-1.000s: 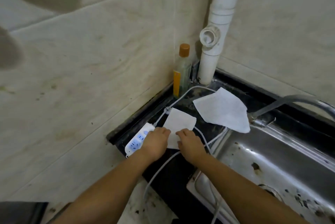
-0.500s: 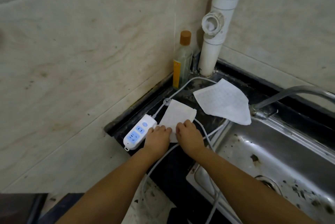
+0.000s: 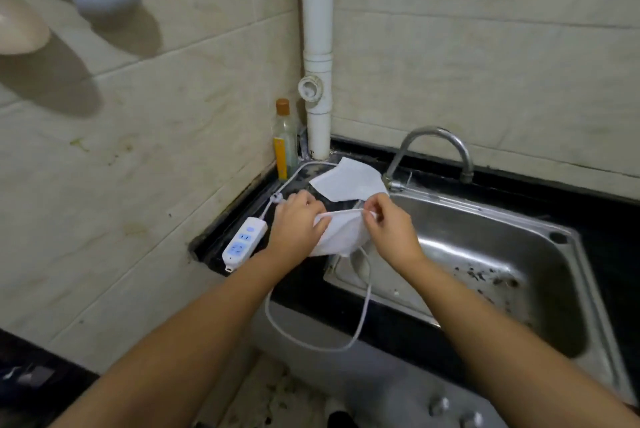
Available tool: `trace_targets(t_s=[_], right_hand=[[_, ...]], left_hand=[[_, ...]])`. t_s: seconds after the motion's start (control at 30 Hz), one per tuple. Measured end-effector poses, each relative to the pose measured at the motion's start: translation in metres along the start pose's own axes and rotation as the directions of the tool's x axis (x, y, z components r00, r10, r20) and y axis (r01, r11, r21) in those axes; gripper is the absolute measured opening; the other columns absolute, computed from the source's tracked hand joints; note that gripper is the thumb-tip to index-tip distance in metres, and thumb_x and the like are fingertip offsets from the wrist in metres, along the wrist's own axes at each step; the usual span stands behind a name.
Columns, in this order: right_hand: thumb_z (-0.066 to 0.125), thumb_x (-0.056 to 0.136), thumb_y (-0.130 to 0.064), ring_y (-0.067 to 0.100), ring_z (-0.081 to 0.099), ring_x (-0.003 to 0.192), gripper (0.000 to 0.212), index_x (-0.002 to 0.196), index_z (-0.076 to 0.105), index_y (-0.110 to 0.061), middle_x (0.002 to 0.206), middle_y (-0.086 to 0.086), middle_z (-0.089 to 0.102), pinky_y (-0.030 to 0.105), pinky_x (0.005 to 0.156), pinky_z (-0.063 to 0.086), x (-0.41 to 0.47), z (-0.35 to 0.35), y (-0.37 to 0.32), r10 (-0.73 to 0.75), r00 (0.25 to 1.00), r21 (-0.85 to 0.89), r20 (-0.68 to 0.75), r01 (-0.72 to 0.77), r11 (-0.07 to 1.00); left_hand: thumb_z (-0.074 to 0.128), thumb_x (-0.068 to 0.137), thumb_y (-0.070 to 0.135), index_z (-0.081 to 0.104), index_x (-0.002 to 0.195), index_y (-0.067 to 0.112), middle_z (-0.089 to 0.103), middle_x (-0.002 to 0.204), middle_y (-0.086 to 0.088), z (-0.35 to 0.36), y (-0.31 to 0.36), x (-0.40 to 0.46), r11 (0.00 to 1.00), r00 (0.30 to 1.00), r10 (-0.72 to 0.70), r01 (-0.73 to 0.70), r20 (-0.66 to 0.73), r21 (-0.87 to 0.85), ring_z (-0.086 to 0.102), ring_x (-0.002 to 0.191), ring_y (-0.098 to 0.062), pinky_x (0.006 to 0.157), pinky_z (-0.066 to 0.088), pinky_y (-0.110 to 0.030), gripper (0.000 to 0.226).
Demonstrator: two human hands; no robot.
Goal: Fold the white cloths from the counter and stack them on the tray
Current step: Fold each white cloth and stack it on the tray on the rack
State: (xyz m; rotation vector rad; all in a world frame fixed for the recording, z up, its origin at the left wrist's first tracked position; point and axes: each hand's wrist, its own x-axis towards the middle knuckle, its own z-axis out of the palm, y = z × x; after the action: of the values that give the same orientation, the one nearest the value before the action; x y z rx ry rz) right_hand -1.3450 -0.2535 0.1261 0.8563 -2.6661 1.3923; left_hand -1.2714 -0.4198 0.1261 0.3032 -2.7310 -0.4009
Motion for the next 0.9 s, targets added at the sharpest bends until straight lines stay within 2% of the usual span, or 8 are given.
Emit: trace_targets(t_s=[0.1, 0.2, 0.37, 0.5, 0.57, 0.7, 0.8, 0.9], right_hand=[[0.052, 0.092, -0.015, 0.008, 0.052, 0.074, 0.008, 0.092, 0.059, -0.018, 0.082, -0.01, 0.059, 0.021, 0.063, 0.039, -0.044, -0.051, 0.015, 0.059, 0.995, -0.039, -0.086, -0.063, 0.997], [0.053, 0.092, -0.015, 0.01, 0.053, 0.079, 0.011, 0.094, 0.064, -0.014, 0.087, -0.006, 0.06, 0.012, 0.064, 0.037, -0.085, -0.105, 0.037, 0.129, 0.976, -0.103, -0.177, -0.148, 0.984], [0.055, 0.092, -0.017, 0.013, 0.055, 0.076, 0.009, 0.09, 0.063, -0.014, 0.083, -0.005, 0.059, 0.025, 0.065, 0.04, -0.145, -0.195, 0.073, 0.232, 0.898, -0.131, -0.375, -0.299, 0.945], [0.053, 0.092, -0.019, 0.011, 0.057, 0.078, 0.01, 0.088, 0.062, -0.016, 0.082, -0.007, 0.06, 0.027, 0.068, 0.049, -0.19, -0.262, 0.107, 0.307, 0.829, -0.08, -0.468, -0.385, 0.919], [0.053, 0.092, -0.018, 0.008, 0.058, 0.079, 0.01, 0.088, 0.062, -0.017, 0.083, -0.008, 0.06, 0.024, 0.067, 0.049, -0.209, -0.297, 0.127, 0.316, 0.801, -0.069, -0.508, -0.404, 0.912], [0.053, 0.093, -0.019, 0.006, 0.056, 0.078, 0.01, 0.088, 0.061, -0.018, 0.082, -0.011, 0.059, 0.018, 0.064, 0.044, -0.238, -0.381, 0.169, 0.334, 0.759, -0.085, -0.558, -0.453, 0.887], [0.052, 0.093, -0.022, 0.007, 0.055, 0.079, 0.01, 0.089, 0.061, -0.019, 0.083, -0.011, 0.059, 0.023, 0.067, 0.045, -0.248, -0.45, 0.204, 0.317, 0.744, -0.143, -0.588, -0.481, 0.865], [0.05, 0.094, -0.022, 0.01, 0.055, 0.08, 0.012, 0.091, 0.061, -0.017, 0.085, -0.008, 0.059, 0.028, 0.068, 0.044, -0.249, -0.508, 0.233, 0.3, 0.736, -0.181, -0.606, -0.496, 0.849]], left_hand=[[0.056, 0.091, 0.031, 0.067, 0.093, 0.011, 0.059, 0.103, -0.007, 0.002, 0.05, -0.009, 0.987, 0.997, 0.075, -0.07, 0.032, -0.147, 0.052, 0.102, -0.025, 0.085, 0.036, -0.035, 0.023], [0.06, 0.09, 0.025, 0.066, 0.086, 0.009, 0.061, 0.093, -0.007, 0.012, 0.104, -0.013, 0.94, 0.974, 0.211, -0.178, 0.083, -0.291, 0.055, 0.095, -0.025, 0.08, 0.035, -0.03, 0.018], [0.059, 0.091, 0.023, 0.063, 0.077, 0.006, 0.066, 0.084, -0.007, 0.03, 0.2, -0.024, 0.851, 0.903, 0.372, -0.241, 0.214, -0.466, 0.056, 0.084, -0.018, 0.075, 0.037, -0.028, 0.023], [0.058, 0.092, 0.025, 0.062, 0.076, 0.014, 0.066, 0.083, 0.004, 0.055, 0.281, -0.029, 0.809, 0.845, 0.458, -0.266, 0.277, -0.525, 0.058, 0.086, -0.014, 0.076, 0.04, -0.027, 0.02], [0.057, 0.092, 0.024, 0.065, 0.078, 0.012, 0.068, 0.084, 0.001, 0.069, 0.327, -0.028, 0.785, 0.817, 0.502, -0.291, 0.285, -0.546, 0.059, 0.085, -0.016, 0.078, 0.042, -0.03, 0.02], [0.059, 0.091, 0.023, 0.064, 0.076, 0.012, 0.066, 0.08, -0.004, 0.105, 0.427, -0.023, 0.747, 0.8, 0.529, -0.279, 0.284, -0.603, 0.057, 0.077, -0.016, 0.071, 0.04, -0.028, 0.02], [0.058, 0.092, 0.026, 0.063, 0.079, 0.015, 0.065, 0.08, -0.001, 0.135, 0.505, -0.017, 0.737, 0.798, 0.525, -0.253, 0.295, -0.627, 0.056, 0.075, -0.014, 0.069, 0.041, -0.027, 0.018], [0.057, 0.092, 0.028, 0.06, 0.081, 0.019, 0.06, 0.077, 0.004, 0.157, 0.569, -0.005, 0.759, 0.842, 0.463, -0.217, 0.275, -0.614, 0.054, 0.073, -0.013, 0.064, 0.041, -0.024, 0.015]])
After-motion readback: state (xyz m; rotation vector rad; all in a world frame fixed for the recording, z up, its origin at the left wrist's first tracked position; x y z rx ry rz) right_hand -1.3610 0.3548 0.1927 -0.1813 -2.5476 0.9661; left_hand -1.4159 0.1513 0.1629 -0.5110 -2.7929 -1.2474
